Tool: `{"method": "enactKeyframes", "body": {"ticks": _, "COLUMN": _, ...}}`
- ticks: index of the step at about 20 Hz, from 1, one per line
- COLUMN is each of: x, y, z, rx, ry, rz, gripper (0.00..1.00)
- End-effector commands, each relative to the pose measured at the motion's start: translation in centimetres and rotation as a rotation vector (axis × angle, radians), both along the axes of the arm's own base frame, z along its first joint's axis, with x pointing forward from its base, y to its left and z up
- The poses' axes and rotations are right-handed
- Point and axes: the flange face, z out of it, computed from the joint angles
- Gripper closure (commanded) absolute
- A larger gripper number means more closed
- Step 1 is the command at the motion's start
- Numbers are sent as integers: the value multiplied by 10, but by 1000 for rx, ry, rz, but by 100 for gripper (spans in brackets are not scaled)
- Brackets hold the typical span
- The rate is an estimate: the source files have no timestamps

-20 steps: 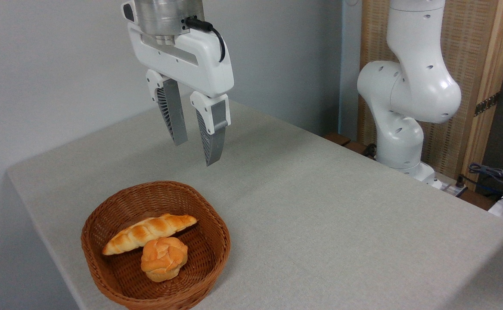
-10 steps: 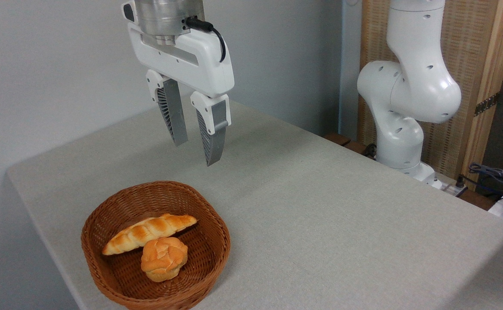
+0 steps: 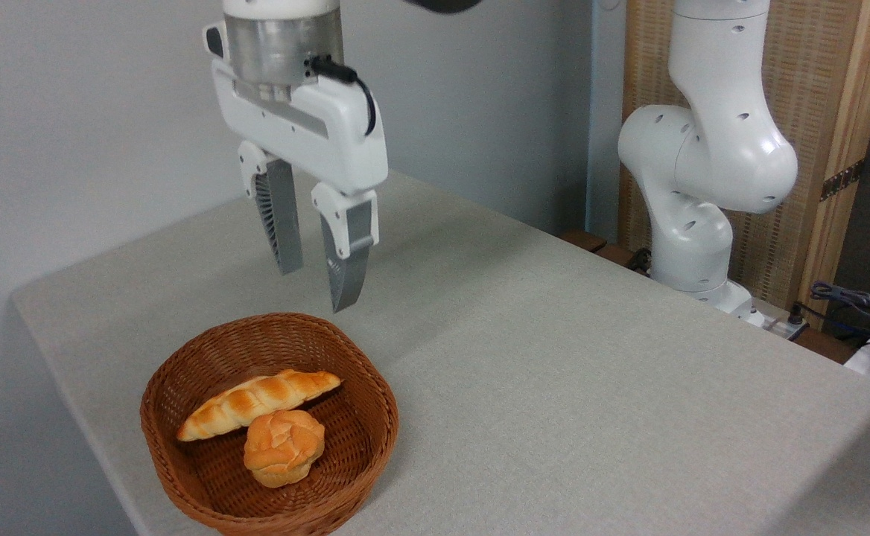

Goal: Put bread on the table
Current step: 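Lower the open gripper onto the croissant-shaped bread roll in the basket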

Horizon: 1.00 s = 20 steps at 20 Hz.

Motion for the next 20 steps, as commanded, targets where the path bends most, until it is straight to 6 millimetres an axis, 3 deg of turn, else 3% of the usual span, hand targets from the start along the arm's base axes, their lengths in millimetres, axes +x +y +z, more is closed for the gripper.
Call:
{"method": "enactKeyframes", "body": {"ticks": 1, "x": 3, "y": -6, "z": -18, "rx": 0, "ry": -53, "rz": -19, "gripper": 0}}
{"method": "enactKeyframes", "body": {"ticks": 5, "x": 8, "y": -10, "z": -42, "rx": 6, "ry": -82, "rz": -34, "gripper": 0}}
{"method": "enactKeyframes", "body": {"ticks": 9, "x": 8, "y": -39, "z": -70, "rx": 5, "ry": -105, "rz": -80, "gripper": 0}}
{"method": "enactKeyframes", "body": {"ticks": 15, "x": 12, "y": -62, "z": -99, "rx": 4, "ry": -119, "rz": -115, "gripper": 0}}
{"method": "enactKeyframes", "body": {"ticks": 20, "x": 11, "y": -67, "z": -119, "rx": 6, "ry": -122, "rz": -125, "gripper": 0}}
